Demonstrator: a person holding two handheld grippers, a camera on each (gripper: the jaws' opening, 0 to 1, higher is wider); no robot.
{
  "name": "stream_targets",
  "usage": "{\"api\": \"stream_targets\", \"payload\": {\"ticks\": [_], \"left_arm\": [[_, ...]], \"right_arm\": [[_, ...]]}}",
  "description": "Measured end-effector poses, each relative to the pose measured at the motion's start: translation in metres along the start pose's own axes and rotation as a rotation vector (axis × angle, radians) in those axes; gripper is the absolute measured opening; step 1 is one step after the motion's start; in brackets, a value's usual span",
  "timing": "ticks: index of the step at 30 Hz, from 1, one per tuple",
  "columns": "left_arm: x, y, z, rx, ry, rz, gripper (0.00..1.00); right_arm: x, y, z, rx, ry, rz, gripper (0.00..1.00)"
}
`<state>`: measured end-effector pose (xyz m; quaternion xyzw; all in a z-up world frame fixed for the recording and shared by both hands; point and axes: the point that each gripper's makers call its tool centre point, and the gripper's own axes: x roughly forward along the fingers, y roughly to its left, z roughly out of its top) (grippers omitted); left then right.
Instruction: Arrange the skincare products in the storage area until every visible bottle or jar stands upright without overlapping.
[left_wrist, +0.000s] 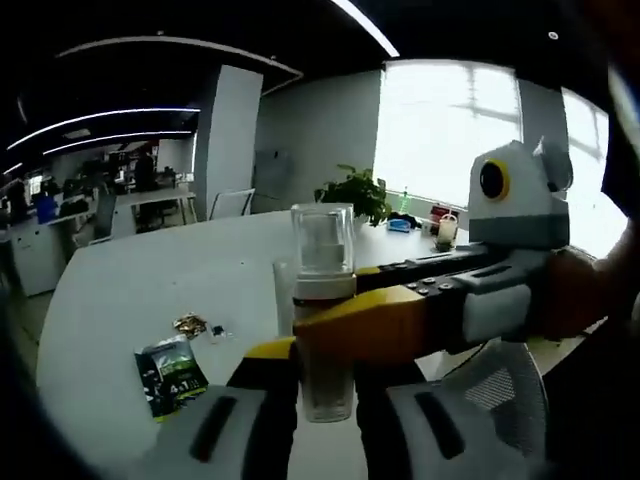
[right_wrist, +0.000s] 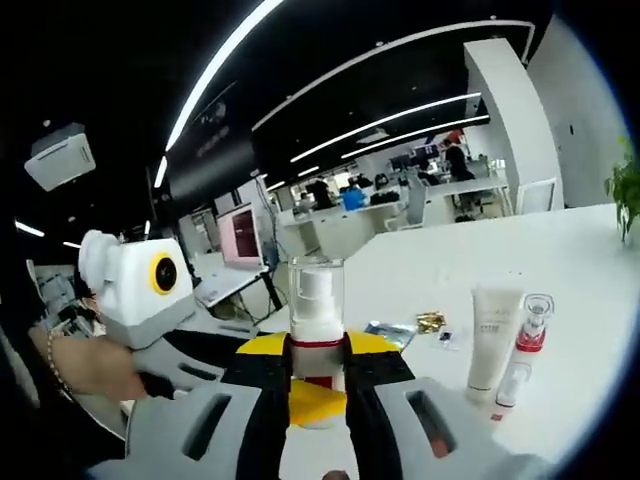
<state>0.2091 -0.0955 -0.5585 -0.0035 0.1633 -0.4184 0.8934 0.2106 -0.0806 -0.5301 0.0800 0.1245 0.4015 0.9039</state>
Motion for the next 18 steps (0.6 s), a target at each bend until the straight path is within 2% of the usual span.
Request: {"api": "stream_targets", "payload": {"ticks": [1,2,3,4,9,11,14,18], "left_arm": [[-0.002,-0.009,0.004,-0.022,-0.009,-0.069,0.17],[-0.003,-0.01,0.005,-0.021,-0.011,-0.08,0.17],[-0.005,-0.017,0.008,-0.032,-0.019,-0.15,0.17],[-0.007,-0.022,0.008,-0.05,-0.015,-0.192,0.17],[-0.019,-0.042,0.019,-0.09,-0.051,-0.411,0.17],[-0.023,-0.048,0.025,-0.087,-0.073,-0.467,0.17],[-0.029,-0.058,0.029,-0.11,-0.07,-0.562,0.17],[-0.032,-0.069,0.027,-0.076,-0.035,-0.637,0.17]], "right_arm": [[-0.002,0.002,0.003,0.022,-0.013,0.059,0.2],[-0.003,0.003,0.004,0.024,-0.015,0.078,0.21],[-0.006,0.006,0.005,0.038,-0.018,0.132,0.21],[-0.01,0.009,0.006,0.038,-0.005,0.186,0.22],[-0.029,0.024,0.017,-0.029,-0.001,0.362,0.23],[-0.036,0.028,0.022,-0.048,-0.001,0.407,0.23],[-0.043,0.036,0.025,-0.089,0.01,0.473,0.23],[-0.047,0.047,0.028,-0.151,0.042,0.532,0.23]]}}
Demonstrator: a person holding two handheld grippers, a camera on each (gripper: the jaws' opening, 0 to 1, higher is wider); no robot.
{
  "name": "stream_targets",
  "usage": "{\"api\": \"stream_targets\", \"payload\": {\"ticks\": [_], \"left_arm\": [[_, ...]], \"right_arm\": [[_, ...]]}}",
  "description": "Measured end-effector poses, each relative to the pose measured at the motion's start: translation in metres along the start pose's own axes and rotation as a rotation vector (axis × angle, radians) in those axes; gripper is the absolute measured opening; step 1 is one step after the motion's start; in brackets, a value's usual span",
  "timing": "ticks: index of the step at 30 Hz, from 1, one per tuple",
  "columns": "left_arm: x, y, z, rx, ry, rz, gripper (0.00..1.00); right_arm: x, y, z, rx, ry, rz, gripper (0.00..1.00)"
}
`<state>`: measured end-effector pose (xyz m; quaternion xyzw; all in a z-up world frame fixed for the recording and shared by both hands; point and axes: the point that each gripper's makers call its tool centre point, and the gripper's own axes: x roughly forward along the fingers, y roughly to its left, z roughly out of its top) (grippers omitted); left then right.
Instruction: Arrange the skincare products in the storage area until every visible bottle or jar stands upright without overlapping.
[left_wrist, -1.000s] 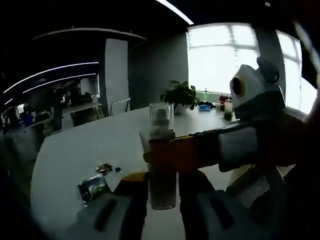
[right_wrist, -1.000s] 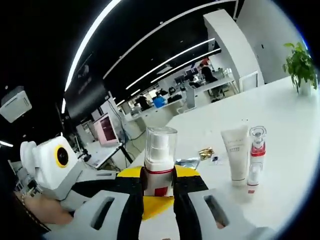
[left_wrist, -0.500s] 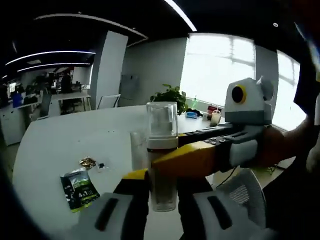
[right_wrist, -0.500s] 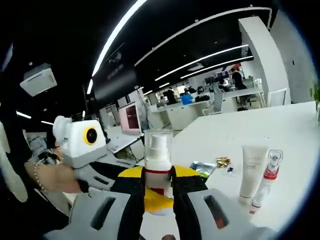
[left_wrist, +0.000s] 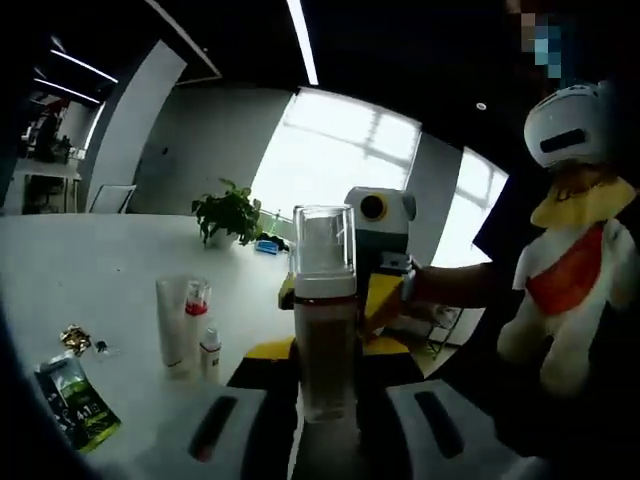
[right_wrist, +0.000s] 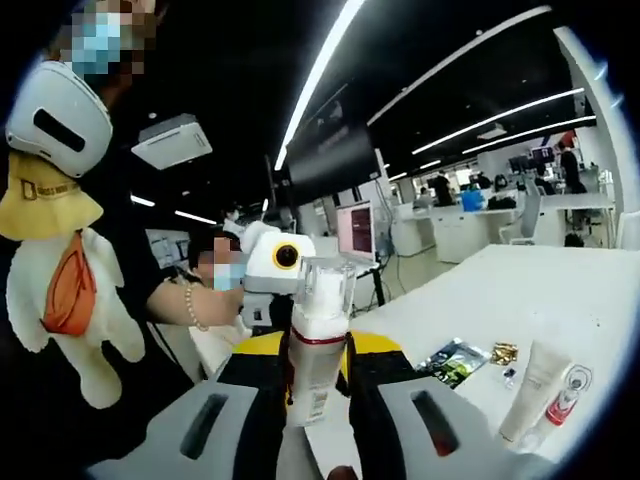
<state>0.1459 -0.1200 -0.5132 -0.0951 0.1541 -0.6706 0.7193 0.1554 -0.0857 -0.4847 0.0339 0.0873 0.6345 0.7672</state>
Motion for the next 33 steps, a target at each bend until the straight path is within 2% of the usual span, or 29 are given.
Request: {"api": "stream_targets", "payload": {"ticks": [2,4,7,8,9,10,12,14,15,17,24,29,33], "left_arm": [[0.003,-0.005,-0.001,0.02,0.021,-0.033,0.17],[0.005,-0.006,0.0,0.022,0.02,-0.037,0.17],[0.005,-0.005,0.003,0.023,0.012,-0.057,0.17],[0.005,-0.004,0.004,0.025,0.013,-0.057,0.17],[0.007,0.003,0.004,0.078,0.018,-0.023,0.17],[0.007,0.007,0.003,0.123,0.033,-0.002,0.17],[0.008,0.009,-0.004,0.135,0.096,0.013,0.19],[0.01,0.013,-0.009,0.156,0.142,0.037,0.2],[0.013,0.015,-0.012,0.183,0.175,0.063,0.22],[0.015,0.017,-0.018,0.215,0.226,0.072,0.22],[0.021,0.024,-0.025,0.311,0.341,0.123,0.22],[0.022,0.032,-0.029,0.328,0.4,0.143,0.22],[0.025,0.037,-0.033,0.341,0.436,0.13,0.21]], "right_arm": [[0.002,0.002,0.001,-0.012,0.012,0.014,0.25],[0.001,0.006,0.002,-0.031,0.021,0.048,0.22],[0.001,0.005,0.005,-0.007,0.012,0.06,0.21],[0.001,0.005,0.005,-0.009,0.011,0.06,0.21],[0.0,0.001,0.005,-0.037,0.015,0.043,0.2],[-0.001,-0.002,0.003,-0.068,0.027,0.028,0.2],[0.0,0.0,-0.002,-0.07,0.058,0.031,0.2],[-0.001,-0.002,-0.007,-0.112,0.09,0.02,0.2],[-0.001,-0.002,-0.01,-0.131,0.115,0.016,0.2],[0.0,-0.003,-0.016,-0.139,0.143,0.012,0.2],[-0.003,-0.011,-0.025,-0.16,0.175,0.001,0.2],[-0.004,-0.016,-0.029,-0.178,0.193,-0.007,0.2],[-0.009,-0.023,-0.035,-0.177,0.208,-0.02,0.2]]}}
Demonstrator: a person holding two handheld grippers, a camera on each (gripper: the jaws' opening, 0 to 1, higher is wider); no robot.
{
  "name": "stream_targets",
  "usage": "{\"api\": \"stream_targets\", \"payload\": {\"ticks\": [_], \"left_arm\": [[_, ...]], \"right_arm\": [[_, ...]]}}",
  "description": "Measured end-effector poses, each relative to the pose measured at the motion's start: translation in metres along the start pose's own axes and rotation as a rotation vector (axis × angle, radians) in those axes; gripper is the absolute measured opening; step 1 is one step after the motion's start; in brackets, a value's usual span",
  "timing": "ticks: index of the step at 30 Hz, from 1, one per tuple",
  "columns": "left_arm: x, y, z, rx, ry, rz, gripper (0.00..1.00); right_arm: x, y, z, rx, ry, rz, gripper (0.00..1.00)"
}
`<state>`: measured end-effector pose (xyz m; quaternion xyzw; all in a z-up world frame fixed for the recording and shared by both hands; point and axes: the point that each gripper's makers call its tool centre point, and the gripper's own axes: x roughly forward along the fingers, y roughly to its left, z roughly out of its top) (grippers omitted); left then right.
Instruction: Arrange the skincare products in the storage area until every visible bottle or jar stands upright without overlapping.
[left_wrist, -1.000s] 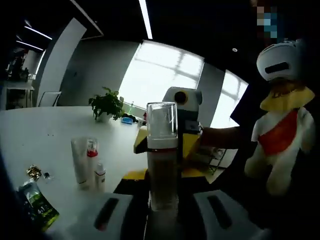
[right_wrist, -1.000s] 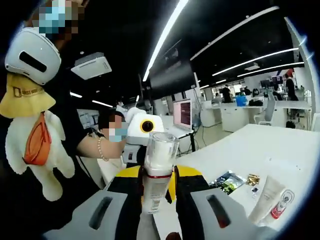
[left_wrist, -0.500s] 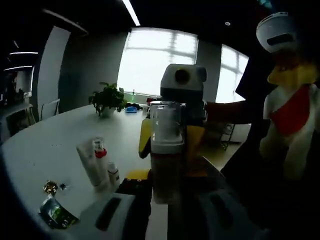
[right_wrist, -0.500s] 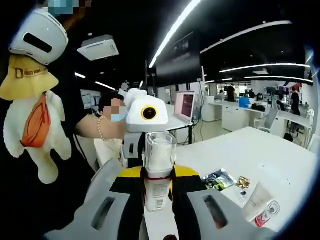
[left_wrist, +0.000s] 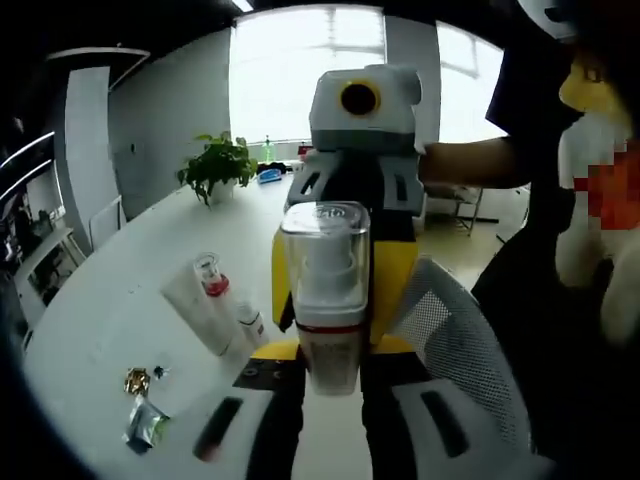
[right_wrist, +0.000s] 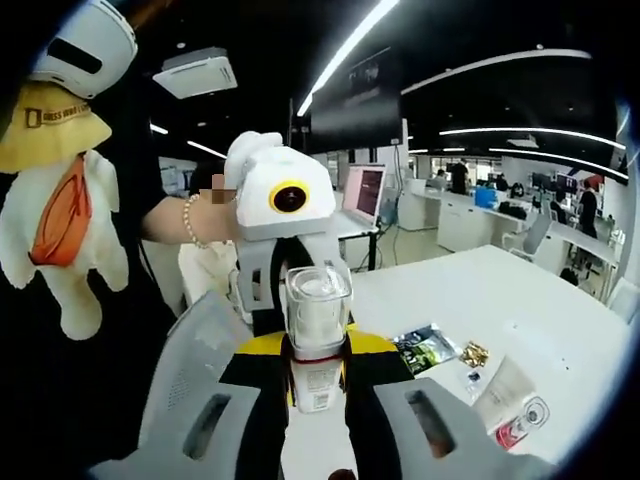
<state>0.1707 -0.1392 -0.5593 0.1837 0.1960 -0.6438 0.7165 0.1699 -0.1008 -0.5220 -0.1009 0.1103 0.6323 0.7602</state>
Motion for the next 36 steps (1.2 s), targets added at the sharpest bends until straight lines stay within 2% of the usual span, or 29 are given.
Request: {"api": "stream_targets", "payload": {"ticks": [4,8,15,29,36], "left_arm": [[0.006,0.003,-0.001,0.014,-0.004,-0.023,0.21],[0.015,0.006,0.0,0.03,-0.037,-0.05,0.21],[0.026,0.011,-0.001,0.042,-0.051,-0.067,0.21],[0.053,0.029,-0.021,0.05,-0.04,-0.058,0.21],[0.067,0.03,-0.032,0.049,-0.014,-0.083,0.21]], "right_arm": [[-0.005,-0.01,-0.009,0.014,0.006,-0.022,0.2],[-0.009,-0.013,-0.013,0.022,0.014,-0.043,0.2],[-0.014,-0.021,-0.023,0.028,0.034,-0.073,0.2],[-0.012,-0.038,-0.053,0.055,0.116,-0.128,0.21],[-0.012,-0.041,-0.07,0.069,0.155,-0.15,0.21]]}}
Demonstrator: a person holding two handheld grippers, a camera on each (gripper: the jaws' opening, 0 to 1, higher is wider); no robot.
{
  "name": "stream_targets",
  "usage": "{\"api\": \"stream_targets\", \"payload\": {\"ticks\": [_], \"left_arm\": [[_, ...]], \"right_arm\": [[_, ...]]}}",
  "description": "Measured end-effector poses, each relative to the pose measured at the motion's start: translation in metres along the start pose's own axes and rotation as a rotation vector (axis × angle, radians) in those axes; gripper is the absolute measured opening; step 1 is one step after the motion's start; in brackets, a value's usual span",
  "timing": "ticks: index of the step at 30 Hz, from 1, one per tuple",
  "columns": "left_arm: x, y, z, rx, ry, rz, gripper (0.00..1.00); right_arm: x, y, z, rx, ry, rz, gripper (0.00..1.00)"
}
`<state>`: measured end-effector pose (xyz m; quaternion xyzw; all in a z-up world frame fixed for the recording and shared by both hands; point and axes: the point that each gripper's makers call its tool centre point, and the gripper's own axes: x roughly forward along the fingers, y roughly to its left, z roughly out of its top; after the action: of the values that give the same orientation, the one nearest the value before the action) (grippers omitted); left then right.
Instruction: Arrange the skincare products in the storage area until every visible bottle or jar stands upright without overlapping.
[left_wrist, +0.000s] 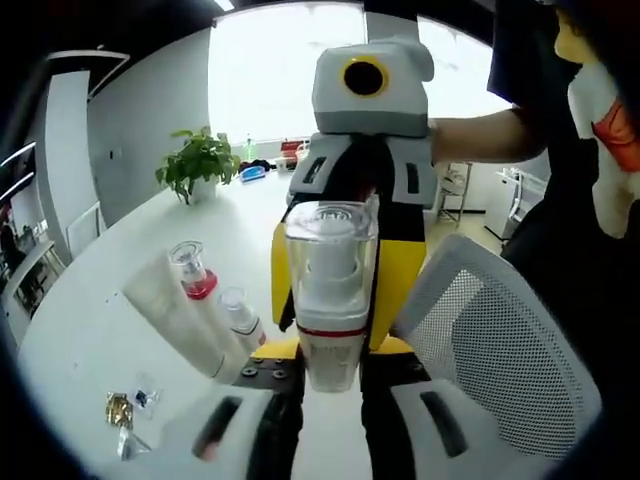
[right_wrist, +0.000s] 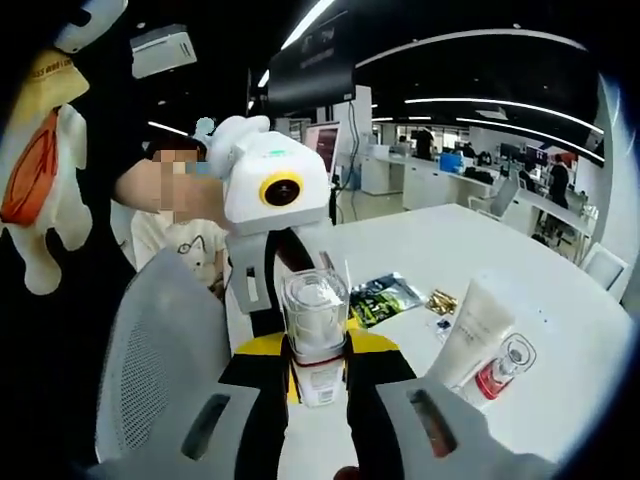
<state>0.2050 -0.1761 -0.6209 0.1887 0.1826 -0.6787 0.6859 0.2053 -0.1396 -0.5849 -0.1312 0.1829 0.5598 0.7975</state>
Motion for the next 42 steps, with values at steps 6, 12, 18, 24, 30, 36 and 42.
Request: {"api": "stream_targets", "payload": {"ticks": [6,12,18,24,30,36,42], "left_arm": [[0.01,0.007,-0.016,-0.02,0.016,0.002,0.2],[0.025,0.01,-0.031,-0.025,0.018,0.011,0.2],[0.038,0.012,-0.042,-0.021,0.015,0.013,0.2],[0.049,0.015,-0.055,-0.025,0.029,0.014,0.2],[0.059,0.022,-0.066,-0.007,0.031,0.027,0.2],[0.065,0.027,-0.074,-0.004,0.037,0.027,0.19],[0.069,0.03,-0.084,0.002,0.07,0.019,0.19]], "right_arm": [[0.005,-0.007,-0.017,0.02,0.028,-0.019,0.21],[0.011,-0.014,-0.035,0.025,0.06,-0.04,0.21],[0.017,-0.019,-0.051,0.048,0.079,-0.053,0.22],[0.023,-0.023,-0.064,0.056,0.097,-0.061,0.22],[0.028,-0.03,-0.076,0.063,0.111,-0.082,0.22],[0.033,-0.035,-0.083,0.066,0.118,-0.096,0.22],[0.036,-0.039,-0.088,0.083,0.109,-0.108,0.22]]}}
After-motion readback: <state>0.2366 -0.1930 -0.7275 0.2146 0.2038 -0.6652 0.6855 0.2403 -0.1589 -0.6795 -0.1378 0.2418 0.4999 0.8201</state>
